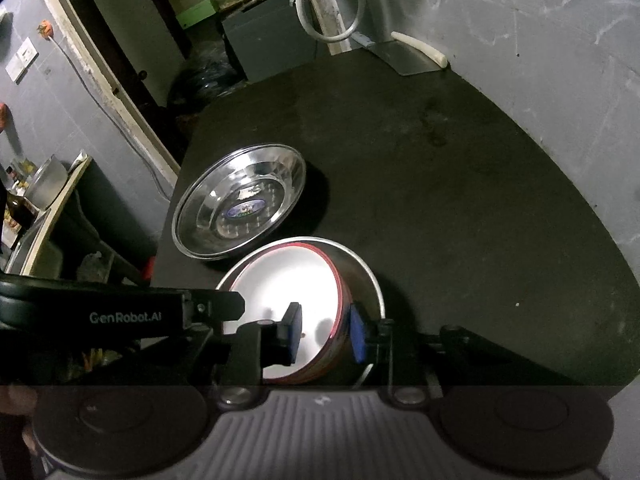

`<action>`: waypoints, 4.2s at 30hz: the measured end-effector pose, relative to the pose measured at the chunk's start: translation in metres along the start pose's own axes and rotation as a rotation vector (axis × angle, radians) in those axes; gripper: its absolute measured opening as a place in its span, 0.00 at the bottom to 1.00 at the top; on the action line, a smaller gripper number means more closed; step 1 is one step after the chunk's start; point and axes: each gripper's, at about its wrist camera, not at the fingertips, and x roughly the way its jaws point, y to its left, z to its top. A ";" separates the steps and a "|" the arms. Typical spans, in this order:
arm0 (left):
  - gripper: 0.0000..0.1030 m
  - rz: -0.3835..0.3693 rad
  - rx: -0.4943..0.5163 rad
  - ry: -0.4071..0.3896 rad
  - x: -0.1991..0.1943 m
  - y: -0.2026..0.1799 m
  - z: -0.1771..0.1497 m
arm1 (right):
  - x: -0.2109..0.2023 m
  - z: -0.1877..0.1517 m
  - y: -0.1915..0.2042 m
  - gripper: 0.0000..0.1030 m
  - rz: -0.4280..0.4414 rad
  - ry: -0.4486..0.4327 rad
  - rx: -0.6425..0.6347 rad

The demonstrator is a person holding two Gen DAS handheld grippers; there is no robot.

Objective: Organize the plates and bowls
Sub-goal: 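Open both grippers and lift them off the white bowl rim, then move both grippers to the steel bowl rim and close on it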

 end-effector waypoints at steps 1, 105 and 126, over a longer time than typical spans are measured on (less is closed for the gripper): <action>0.15 0.000 0.001 -0.002 -0.001 0.000 0.000 | 0.000 0.000 0.000 0.29 -0.001 0.000 -0.002; 0.99 0.211 -0.067 0.087 0.015 0.030 -0.017 | 0.018 0.004 -0.059 1.00 -0.102 0.128 -0.031; 0.86 0.195 -0.038 0.070 0.011 0.022 -0.016 | 0.018 0.002 -0.057 0.87 -0.060 0.127 -0.027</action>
